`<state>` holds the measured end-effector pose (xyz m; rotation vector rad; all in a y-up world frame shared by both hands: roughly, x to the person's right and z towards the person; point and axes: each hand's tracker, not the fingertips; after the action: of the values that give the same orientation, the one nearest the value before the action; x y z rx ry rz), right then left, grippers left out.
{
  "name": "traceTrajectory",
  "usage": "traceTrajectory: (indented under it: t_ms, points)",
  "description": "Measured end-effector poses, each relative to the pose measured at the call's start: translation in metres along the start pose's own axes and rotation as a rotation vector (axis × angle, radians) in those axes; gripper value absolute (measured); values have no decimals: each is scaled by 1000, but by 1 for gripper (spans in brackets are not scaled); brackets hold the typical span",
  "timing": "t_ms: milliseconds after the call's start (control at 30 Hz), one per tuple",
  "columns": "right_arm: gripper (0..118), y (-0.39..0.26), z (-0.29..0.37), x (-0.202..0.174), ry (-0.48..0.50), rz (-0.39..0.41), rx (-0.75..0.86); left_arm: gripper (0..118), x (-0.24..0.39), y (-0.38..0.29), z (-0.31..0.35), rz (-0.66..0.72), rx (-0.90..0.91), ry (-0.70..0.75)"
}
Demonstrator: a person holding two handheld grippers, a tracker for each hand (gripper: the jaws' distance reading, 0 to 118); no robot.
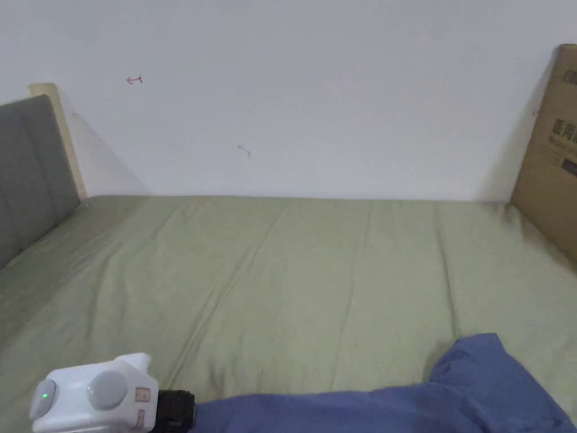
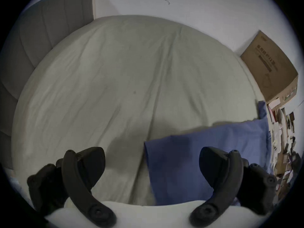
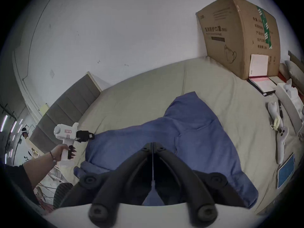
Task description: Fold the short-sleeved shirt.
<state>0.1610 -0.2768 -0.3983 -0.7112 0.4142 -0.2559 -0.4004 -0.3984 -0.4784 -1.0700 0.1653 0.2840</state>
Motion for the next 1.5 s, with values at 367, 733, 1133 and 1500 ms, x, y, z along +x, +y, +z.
traceTrajectory:
  t_ms: [367,733,1133,1500]
  points:
    - [1,9,-19,21,13,-50,-49,1,33,-41,41,-229,169,-117]
    - [23,134,-121,89,-67,25,-173,1,24,-23,104,-171,307,-172]
    - [96,131,-252,166,-337,1,-531,1,22,-30,88,-136,242,-147]
    - [0,123,-234,142,-287,48,-425,1,18,-31,70,-109,191,-141]
